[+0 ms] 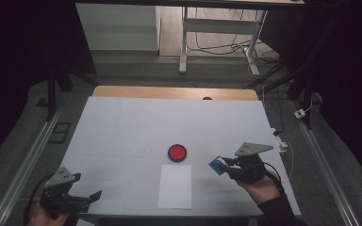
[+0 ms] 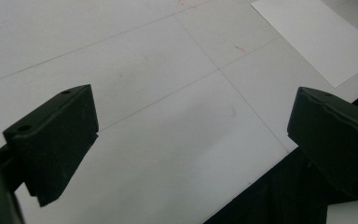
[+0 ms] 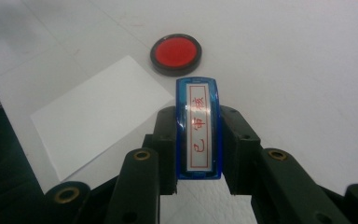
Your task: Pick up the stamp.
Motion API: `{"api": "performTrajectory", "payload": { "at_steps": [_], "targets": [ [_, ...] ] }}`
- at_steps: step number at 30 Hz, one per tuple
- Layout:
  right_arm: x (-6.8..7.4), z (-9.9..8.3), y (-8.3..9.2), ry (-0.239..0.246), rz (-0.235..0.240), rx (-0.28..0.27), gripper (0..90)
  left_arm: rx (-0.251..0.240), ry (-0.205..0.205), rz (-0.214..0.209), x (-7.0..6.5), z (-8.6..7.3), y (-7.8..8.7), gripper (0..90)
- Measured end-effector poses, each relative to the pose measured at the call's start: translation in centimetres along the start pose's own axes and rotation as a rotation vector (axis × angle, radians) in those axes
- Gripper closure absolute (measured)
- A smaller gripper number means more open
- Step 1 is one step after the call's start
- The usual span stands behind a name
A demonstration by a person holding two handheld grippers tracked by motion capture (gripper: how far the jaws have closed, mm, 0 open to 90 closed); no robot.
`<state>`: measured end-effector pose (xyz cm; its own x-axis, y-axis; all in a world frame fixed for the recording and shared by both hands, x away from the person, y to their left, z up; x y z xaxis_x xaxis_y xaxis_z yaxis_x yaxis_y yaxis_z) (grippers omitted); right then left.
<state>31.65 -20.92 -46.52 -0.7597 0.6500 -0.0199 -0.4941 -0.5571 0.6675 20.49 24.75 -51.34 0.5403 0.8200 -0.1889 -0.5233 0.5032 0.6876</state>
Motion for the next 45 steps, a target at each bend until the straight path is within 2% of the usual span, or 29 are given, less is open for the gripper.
{"api": "performTrajectory", "payload": {
  "at_steps": [10,15,26,33,45],
  "targets": [
    [0.9,1.3,-1.4,0.063,0.051,0.012,70.0,0.004,0.001,-0.001,0.0,0.0,0.0,1.9],
    [1.6,2.1,-2.1,0.075,0.076,0.015,70.1,0.004,-0.003,-0.002,0.0,0.0,0.0,1.9],
    [2.5,3.3,-3.3,0.104,0.096,0.026,70.1,0.011,-0.01,-0.015,-0.1,0.0,-0.1,1.5],
    [3.0,4.2,-4.0,0.125,0.114,0.015,70.1,0.013,-0.014,-0.013,-0.1,0.0,-0.1,1.6],
    [4.2,5.5,-5.0,0.149,0.175,0.012,70.1,0.014,-0.017,-0.015,-0.1,0.0,-0.1,1.9]
  ]
}}
Point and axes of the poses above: each handheld gripper's, and its own axes: y roughly backward along the jaws, z roughly out of its top, x roughly to its left, the point moved 5 cm from there along -y, roughly forward along the jaws, and after that the axes turned 4 degrees about -z, right-handed, at the moved point
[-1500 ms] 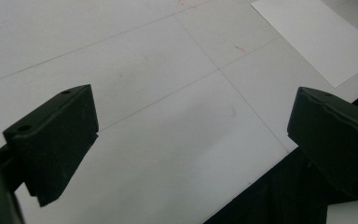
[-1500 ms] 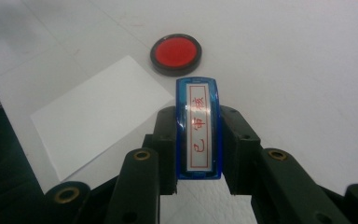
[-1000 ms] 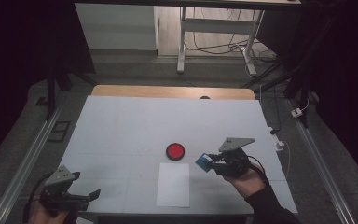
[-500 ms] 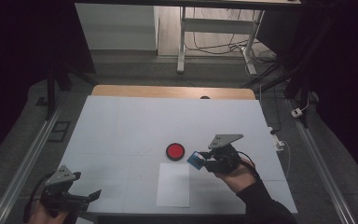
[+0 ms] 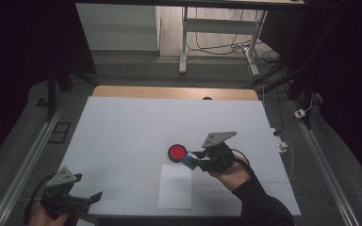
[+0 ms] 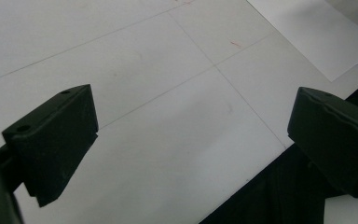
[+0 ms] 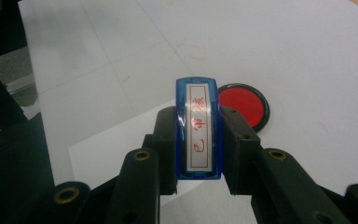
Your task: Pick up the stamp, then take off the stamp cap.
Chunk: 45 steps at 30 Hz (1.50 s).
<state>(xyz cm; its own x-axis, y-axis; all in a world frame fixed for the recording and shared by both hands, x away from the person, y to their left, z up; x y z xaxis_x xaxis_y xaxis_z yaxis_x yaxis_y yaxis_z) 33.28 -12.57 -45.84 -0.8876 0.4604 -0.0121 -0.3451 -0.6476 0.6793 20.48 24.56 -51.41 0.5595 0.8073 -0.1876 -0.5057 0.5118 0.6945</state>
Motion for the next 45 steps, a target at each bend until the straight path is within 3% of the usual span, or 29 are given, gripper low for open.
{"api": "performTrajectory", "payload": {
  "at_steps": [16,28,32,45],
  "targets": [
    [1.8,1.6,-0.5,0.056,0.074,-0.032,70.0,0.014,-0.018,0.009,-0.2,0.0,-0.1,2.3],
    [2.3,1.3,-0.4,0.081,0.078,-0.028,70.0,0.026,-0.02,-0.002,-0.2,0.0,-0.2,1.2],
    [2.3,1.4,-0.3,0.077,0.077,-0.036,70.0,0.016,-0.025,-0.016,-0.3,0.2,-0.2,0.2],
    [2.6,1.6,0.1,0.099,0.083,-0.038,70.0,-0.013,-0.116,-0.099,-1.4,1.6,-1.2,0.0]
  ]
}}
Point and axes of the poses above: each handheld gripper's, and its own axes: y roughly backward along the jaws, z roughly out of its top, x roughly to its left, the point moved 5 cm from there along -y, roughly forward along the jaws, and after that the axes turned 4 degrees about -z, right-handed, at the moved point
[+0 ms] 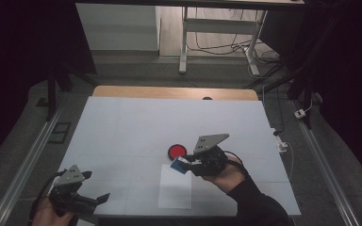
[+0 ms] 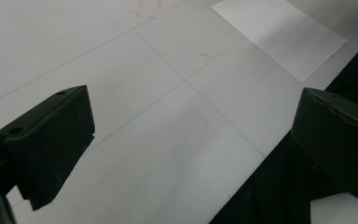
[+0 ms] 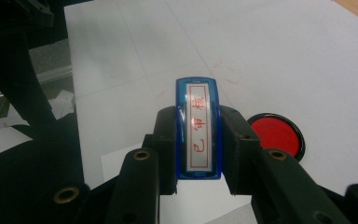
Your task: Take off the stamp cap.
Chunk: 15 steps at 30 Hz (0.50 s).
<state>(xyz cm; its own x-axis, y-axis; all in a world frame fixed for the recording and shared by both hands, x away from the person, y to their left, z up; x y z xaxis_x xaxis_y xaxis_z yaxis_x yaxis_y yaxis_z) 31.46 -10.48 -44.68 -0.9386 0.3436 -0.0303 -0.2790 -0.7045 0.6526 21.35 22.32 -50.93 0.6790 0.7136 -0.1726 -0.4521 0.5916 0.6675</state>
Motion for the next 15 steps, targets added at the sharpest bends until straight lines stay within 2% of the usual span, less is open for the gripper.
{"api": "performTrajectory", "payload": {
  "at_steps": [7,12,15],
  "targets": [
    [-0.1,0.0,0.2,0.0,0.001,-0.006,70.0,-0.051,-0.024,-0.087,-0.5,1.2,-0.9,1.2],
    [-0.1,0.1,0.3,0.0,-0.001,-0.009,70.0,-0.051,-0.059,-0.097,-0.7,1.8,-1.7,1.1],
    [-0.2,0.1,0.4,-0.001,0.001,-0.008,69.9,-0.046,-0.062,-0.108,-0.8,2.2,-2.3,0.0]
  ]
}}
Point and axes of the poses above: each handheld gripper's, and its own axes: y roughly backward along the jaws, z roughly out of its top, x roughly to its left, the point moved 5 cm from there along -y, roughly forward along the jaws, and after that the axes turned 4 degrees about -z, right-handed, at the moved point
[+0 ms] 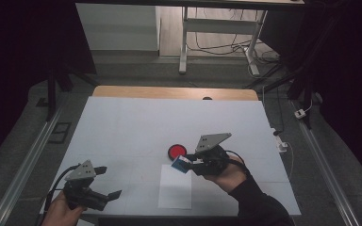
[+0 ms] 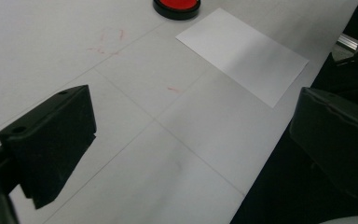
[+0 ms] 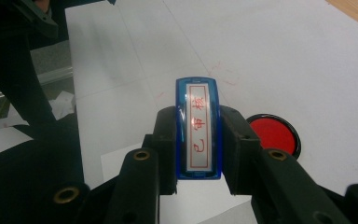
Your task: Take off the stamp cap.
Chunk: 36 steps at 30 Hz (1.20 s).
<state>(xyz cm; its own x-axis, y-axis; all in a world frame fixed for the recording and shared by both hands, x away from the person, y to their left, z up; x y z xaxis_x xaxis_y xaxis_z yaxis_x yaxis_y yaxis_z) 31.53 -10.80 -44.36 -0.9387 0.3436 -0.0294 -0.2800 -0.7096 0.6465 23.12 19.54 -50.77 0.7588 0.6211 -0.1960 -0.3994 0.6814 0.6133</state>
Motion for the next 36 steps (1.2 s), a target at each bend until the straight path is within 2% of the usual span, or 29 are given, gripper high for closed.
{"api": "performTrajectory", "payload": {
  "at_steps": [6,10,16,25,33,36],
  "targets": [
    [0.0,0.0,0.1,0.0,0.004,-0.001,70.0,0.003,-0.03,-0.013,-0.1,0.8,-1.1,0.0],
    [0.0,0.1,0.2,0.0,0.007,-0.006,70.0,0.015,-0.043,-0.007,-0.2,1.3,-1.7,0.0],
    [0.0,0.2,0.3,-0.002,0.012,-0.011,70.0,0.014,-0.061,-0.035,-0.4,2.3,-2.7,0.0],
    [-0.1,0.3,0.6,0.002,0.011,-0.015,70.0,0.031,-0.119,-0.046,-0.7,3.8,-4.1,0.0],
    [0.0,0.5,0.9,0.003,0.017,-0.029,70.0,0.019,-0.123,-0.072,-0.8,5.3,-5.3,0.0],
    [0.0,0.5,0.9,0.005,0.02,-0.03,70.0,0.015,-0.145,-0.087,-0.8,5.7,-5.8,0.0]
  ]
}}
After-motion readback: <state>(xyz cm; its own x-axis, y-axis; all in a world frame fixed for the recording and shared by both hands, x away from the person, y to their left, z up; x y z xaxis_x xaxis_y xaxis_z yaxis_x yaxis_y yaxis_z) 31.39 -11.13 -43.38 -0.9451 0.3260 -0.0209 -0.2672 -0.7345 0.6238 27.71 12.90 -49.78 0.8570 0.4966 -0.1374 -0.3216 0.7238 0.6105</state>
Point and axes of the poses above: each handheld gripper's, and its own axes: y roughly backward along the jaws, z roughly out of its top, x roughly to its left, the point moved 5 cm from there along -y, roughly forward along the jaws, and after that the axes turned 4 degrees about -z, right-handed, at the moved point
